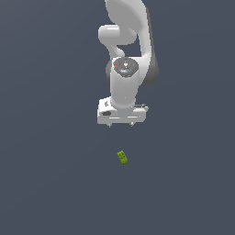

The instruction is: Pick up the object and move it to a goal position.

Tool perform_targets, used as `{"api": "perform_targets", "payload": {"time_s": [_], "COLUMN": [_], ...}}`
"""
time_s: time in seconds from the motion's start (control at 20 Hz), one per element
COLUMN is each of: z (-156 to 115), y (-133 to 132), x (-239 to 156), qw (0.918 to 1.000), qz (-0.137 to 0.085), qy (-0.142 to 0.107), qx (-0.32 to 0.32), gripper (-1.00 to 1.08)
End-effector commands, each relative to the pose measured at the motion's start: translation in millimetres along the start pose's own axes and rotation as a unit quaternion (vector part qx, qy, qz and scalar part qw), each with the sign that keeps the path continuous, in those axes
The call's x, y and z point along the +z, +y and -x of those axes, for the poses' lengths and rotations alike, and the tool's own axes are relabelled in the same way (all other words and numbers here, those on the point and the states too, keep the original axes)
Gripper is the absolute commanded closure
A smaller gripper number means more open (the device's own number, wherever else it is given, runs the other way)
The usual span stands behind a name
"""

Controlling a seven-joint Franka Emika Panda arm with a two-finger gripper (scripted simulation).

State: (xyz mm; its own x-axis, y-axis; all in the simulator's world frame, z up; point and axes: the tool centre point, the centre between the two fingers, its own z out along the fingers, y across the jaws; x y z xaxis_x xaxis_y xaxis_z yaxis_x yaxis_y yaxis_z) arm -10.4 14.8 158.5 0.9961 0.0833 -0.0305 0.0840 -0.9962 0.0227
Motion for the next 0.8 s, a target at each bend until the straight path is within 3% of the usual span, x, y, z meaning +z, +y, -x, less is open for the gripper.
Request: {"api": "perform_targets", "payload": {"time_s": [0.0, 0.75], "z": [0.0, -1.3], "y": [0.0, -0.1], "x": [0.0, 1.5], "qw": [1.0, 0.9999], "qz": [0.0, 0.001], "qy": [0.0, -0.007], "qx": [0.0, -0.011], "gripper": [-0.92, -0.92]}}
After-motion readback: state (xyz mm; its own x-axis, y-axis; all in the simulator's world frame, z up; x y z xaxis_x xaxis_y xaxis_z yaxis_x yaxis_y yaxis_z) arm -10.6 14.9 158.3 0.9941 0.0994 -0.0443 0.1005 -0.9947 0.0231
